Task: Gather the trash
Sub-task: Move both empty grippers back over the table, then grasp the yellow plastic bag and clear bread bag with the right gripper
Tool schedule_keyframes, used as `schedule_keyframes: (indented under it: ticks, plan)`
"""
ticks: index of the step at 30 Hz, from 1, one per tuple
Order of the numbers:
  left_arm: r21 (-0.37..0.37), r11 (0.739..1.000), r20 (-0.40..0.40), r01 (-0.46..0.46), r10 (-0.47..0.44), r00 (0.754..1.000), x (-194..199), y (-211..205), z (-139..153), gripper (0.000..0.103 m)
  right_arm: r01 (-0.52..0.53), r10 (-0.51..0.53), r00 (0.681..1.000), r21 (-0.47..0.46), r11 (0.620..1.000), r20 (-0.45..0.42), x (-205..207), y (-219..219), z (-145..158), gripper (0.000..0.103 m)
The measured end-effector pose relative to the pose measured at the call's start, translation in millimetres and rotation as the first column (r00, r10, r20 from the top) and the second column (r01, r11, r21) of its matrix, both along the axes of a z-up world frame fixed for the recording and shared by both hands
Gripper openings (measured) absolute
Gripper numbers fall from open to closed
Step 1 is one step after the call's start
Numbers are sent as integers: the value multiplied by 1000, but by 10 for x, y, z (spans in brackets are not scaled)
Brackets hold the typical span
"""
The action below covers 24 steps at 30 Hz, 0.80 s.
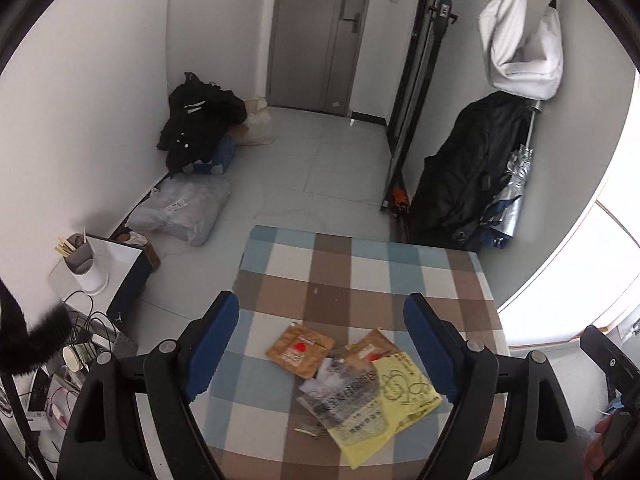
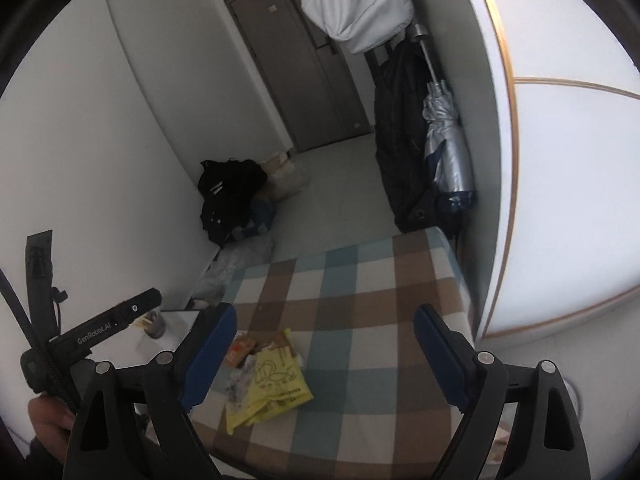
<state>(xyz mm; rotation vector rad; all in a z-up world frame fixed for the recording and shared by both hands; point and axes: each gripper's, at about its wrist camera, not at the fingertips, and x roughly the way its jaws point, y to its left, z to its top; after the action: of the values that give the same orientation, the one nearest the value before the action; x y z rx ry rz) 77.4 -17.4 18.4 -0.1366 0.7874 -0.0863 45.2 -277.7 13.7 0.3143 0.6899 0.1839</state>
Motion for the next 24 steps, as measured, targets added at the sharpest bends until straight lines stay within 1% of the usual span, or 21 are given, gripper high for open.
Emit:
schedule_keyframes:
  ticks: [4, 6, 9, 11, 13, 15, 18, 24]
  plan:
    - [-22, 999, -11, -30, 30, 999, 35, 234, -112, 82, -54, 52, 998, -41, 998, -42, 129, 282, -73, 91]
    - [-30, 999, -20, -45, 45, 999, 51, 332, -215, 82, -84, 80, 994, -56, 995, -69, 191, 399, -137, 91]
    - [-47, 998, -51, -40, 38, 998, 79, 462, -375, 82, -123, 112, 986, -86, 989, -127, 300, 564, -292, 92]
    - [-74, 996, -92, -51, 44, 995, 91, 564, -468, 82, -155, 137, 977, -101, 983, -164, 366, 669, -398, 92]
    - [-122, 991, -125, -59, 44, 991, 106, 675, -504, 82, -181, 157, 967, -111, 977, -201, 420, 764, -515, 92]
    - [-137, 988, -141, -70, 50, 989, 119, 745, -522, 82, -205, 172, 953, -115, 972, -250, 479, 859, -680, 92]
    - [-158, 984, -157, -88, 63, 986, 126, 839, -543, 82, -224, 179, 938, -126, 966, -297, 511, 976, -867, 92]
    - [-211, 971, -199, -117, 75, 977, 156, 970, -612, 83, -263, 195, 918, -163, 951, -345, 594, 1143, -1097, 92]
